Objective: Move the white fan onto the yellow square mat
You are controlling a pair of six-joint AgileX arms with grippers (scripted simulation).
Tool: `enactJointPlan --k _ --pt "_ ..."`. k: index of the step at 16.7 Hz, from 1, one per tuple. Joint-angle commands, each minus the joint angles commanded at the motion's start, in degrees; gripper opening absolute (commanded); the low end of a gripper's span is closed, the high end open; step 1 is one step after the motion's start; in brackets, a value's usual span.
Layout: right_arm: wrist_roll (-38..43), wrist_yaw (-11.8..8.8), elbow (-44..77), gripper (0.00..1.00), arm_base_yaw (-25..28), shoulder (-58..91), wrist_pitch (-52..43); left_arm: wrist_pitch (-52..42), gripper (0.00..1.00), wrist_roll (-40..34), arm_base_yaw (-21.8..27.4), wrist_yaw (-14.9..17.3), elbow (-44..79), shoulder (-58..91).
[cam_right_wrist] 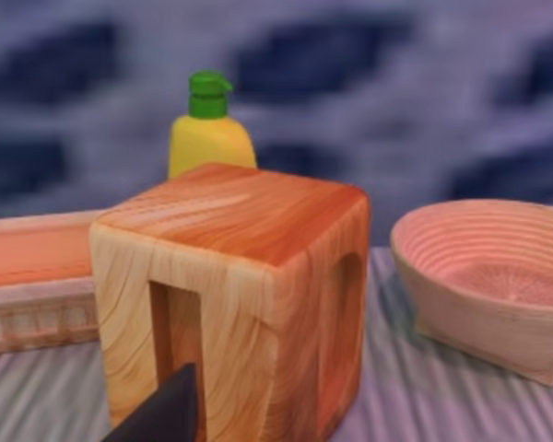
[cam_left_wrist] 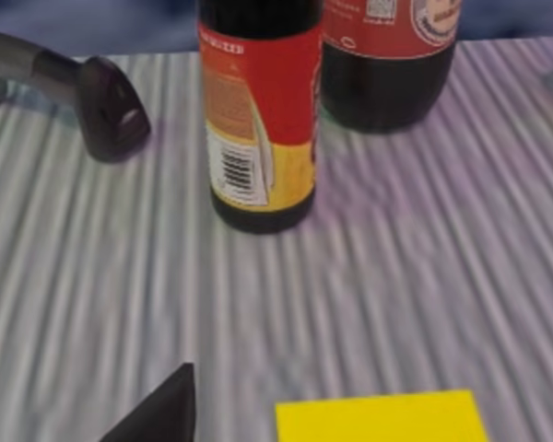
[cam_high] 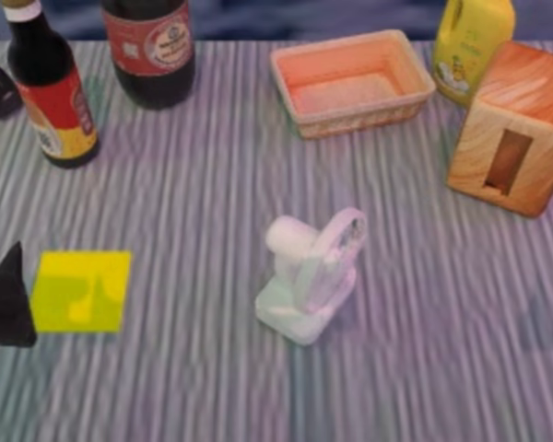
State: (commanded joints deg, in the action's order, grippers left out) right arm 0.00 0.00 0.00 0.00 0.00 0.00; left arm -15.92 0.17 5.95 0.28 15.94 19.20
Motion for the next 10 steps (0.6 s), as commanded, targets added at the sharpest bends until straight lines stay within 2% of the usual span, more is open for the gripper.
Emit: enactJointPlan --k 4,10 --pt "0.0 0.0 0.0 1.0 0.0 0.0 0.0 -14.77 1.0 -0.8 6.26 0.32 17.64 18.72" --pt "0.0 0.0 0.0 1.0 0.0 0.0 0.0 -38.58 1.0 -3.37 18.04 0.81 51.04 51.2"
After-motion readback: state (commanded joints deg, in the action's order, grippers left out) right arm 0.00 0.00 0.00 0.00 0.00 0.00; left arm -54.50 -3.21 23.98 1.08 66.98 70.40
